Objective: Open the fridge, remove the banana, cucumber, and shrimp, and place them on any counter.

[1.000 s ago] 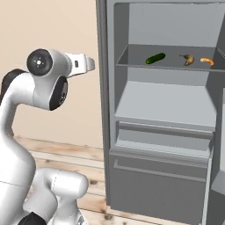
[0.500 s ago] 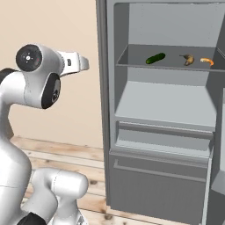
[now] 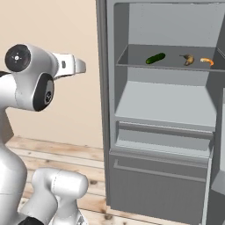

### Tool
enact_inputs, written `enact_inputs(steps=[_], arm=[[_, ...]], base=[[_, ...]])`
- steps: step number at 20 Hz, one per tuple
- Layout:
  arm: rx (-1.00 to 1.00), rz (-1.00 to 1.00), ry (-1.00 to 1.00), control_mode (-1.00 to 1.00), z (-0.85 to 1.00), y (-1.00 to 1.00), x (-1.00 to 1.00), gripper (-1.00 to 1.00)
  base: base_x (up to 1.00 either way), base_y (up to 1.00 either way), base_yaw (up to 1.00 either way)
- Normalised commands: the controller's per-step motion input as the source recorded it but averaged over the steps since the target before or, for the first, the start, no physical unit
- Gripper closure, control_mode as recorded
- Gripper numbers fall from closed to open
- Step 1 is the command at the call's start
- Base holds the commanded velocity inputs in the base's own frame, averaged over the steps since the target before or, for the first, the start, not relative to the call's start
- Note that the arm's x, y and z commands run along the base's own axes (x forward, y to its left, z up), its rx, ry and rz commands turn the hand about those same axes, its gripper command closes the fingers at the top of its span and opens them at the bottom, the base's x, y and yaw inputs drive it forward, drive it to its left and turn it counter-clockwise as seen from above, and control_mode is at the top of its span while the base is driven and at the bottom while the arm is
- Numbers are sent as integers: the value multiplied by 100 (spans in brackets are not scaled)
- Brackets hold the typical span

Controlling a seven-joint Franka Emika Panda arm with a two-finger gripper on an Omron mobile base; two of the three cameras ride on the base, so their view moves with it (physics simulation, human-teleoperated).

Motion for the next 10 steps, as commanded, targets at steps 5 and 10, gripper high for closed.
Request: enact_inputs(steps=[5,10], arm=[[0,-11,5,-100,0,0,-12,-100],[0,-5,10,100,-2,0,-1,-100]], base=[[0,0,0],[0,0,0]])
